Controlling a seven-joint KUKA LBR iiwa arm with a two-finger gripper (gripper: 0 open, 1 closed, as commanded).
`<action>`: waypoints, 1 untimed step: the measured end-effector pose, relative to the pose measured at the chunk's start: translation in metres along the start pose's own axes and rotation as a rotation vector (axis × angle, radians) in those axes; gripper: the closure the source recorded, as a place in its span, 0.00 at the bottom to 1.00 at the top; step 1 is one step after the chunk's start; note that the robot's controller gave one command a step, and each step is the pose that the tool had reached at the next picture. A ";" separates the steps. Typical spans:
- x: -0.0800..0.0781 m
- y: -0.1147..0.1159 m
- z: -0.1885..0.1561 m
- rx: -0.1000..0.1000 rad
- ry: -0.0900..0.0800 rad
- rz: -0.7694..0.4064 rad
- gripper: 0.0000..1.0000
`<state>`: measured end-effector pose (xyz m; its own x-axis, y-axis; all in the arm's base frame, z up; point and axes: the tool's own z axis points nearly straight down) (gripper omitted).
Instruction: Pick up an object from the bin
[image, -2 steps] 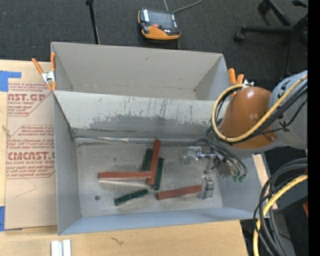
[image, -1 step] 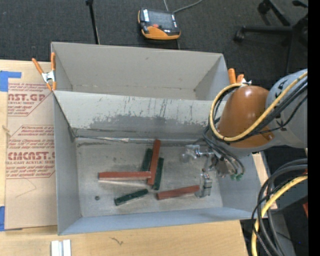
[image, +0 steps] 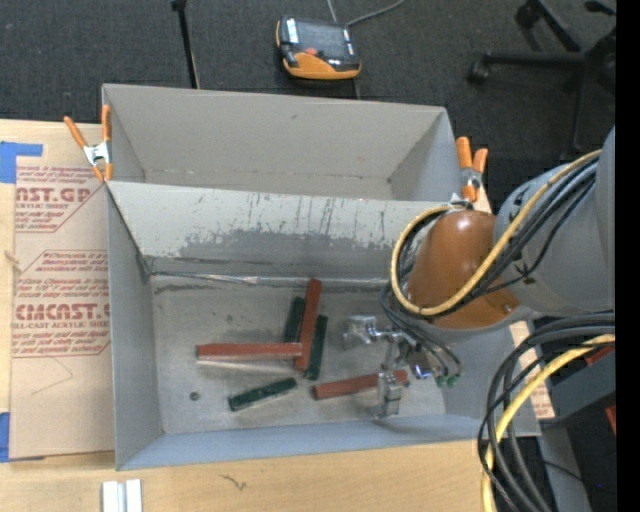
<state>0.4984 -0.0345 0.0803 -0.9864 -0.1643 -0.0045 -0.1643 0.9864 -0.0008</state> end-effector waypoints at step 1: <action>0.003 -0.001 0.020 -0.004 0.003 0.021 1.00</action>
Offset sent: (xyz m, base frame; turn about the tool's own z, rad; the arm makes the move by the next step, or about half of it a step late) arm 0.0000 0.0000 0.0000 0.0000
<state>0.4959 -0.0362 0.0598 -0.9896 -0.1441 -0.0015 -0.1441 0.9896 0.0034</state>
